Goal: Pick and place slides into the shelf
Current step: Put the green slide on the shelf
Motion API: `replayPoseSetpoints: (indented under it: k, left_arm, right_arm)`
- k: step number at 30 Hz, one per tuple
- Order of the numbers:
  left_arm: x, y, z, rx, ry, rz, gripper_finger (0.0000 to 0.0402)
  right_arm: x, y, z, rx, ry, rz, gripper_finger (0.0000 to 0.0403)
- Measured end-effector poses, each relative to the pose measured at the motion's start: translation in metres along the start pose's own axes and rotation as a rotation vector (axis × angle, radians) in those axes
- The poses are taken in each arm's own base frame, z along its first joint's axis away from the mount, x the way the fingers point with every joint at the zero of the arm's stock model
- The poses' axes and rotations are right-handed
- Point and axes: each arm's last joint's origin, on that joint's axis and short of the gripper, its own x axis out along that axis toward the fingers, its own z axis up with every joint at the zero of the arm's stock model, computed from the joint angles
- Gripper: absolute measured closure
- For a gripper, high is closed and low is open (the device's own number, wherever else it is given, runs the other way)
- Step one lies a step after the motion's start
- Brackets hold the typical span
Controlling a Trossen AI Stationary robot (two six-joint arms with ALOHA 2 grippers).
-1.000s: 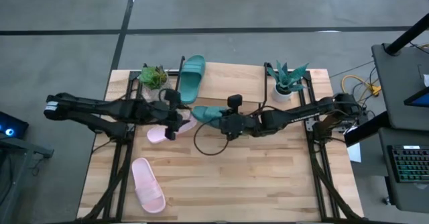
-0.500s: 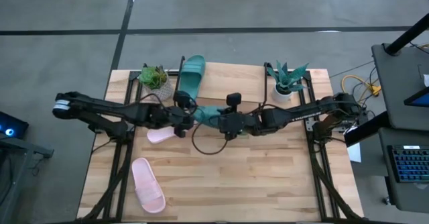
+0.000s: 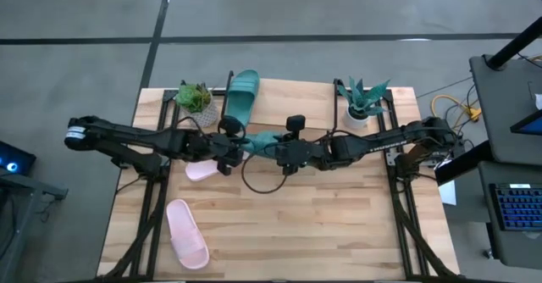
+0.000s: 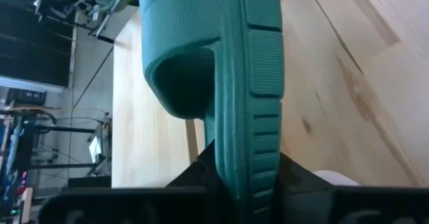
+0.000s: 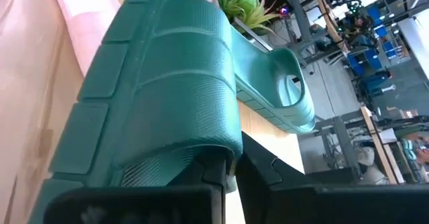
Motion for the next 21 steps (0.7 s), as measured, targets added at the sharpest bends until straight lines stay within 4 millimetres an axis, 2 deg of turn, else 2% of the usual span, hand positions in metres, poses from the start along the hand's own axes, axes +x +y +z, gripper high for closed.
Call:
replayPoseSetpoints:
  k: [4,7,13,15,17,21]
  left_arm:
    - [-0.004,0.001,-0.003,0.002,0.010,-0.003,0.0381]
    - [-0.011,0.004,-0.004,-0.014,-0.013,0.016,0.0381]
    - [-0.022,0.003,-0.014,-0.009,-0.063,0.052,0.0381]
    - [-0.025,0.002,-0.016,-0.002,-0.101,0.077,0.0381]
    - [-0.028,0.001,-0.020,0.008,-0.149,0.095,0.0381]
    - [-0.031,-0.003,-0.023,0.029,-0.285,0.114,0.0381]
  right_arm:
    - [-0.007,-0.003,0.000,-0.040,0.028,-0.061,0.0360]
    - [-0.021,-0.010,0.002,-0.039,0.023,-0.119,0.0325]
    - [-0.078,-0.023,0.011,0.004,-0.073,-0.163,0.0263]
    - [-0.102,-0.027,0.012,0.038,-0.151,-0.116,0.0253]
    - [-0.125,-0.030,0.011,0.047,-0.250,0.003,0.0248]
    - [-0.157,-0.025,0.004,0.065,-0.398,0.186,0.0249]
